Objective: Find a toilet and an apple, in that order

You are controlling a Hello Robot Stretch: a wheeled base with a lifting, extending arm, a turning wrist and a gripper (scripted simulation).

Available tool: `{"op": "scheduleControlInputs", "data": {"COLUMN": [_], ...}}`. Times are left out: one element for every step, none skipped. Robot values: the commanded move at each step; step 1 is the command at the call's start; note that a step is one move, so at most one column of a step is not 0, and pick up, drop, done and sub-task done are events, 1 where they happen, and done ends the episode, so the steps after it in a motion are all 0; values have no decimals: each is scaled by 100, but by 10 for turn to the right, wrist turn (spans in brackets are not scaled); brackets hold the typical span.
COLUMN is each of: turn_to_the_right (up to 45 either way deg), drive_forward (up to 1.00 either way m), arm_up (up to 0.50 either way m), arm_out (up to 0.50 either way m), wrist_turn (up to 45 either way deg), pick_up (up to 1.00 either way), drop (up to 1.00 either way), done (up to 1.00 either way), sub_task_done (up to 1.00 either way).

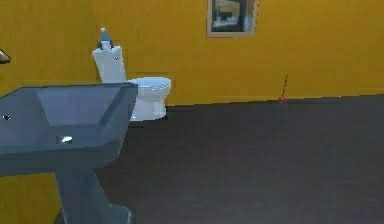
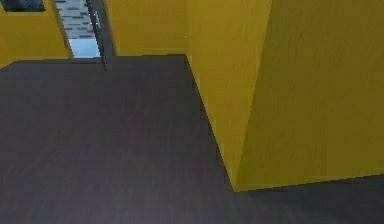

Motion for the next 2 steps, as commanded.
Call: {"op": "scheduleControlInputs", "data": {"turn_to_the_right": [60,0], "drive_forward": [0,65], "arm_up": [0,0], "arm_out": [0,0], "wrist_turn": [0,0], "pick_up": [0,0], "drop": [0,0], "done": [0,0], "sub_task_done": [0,0]}}
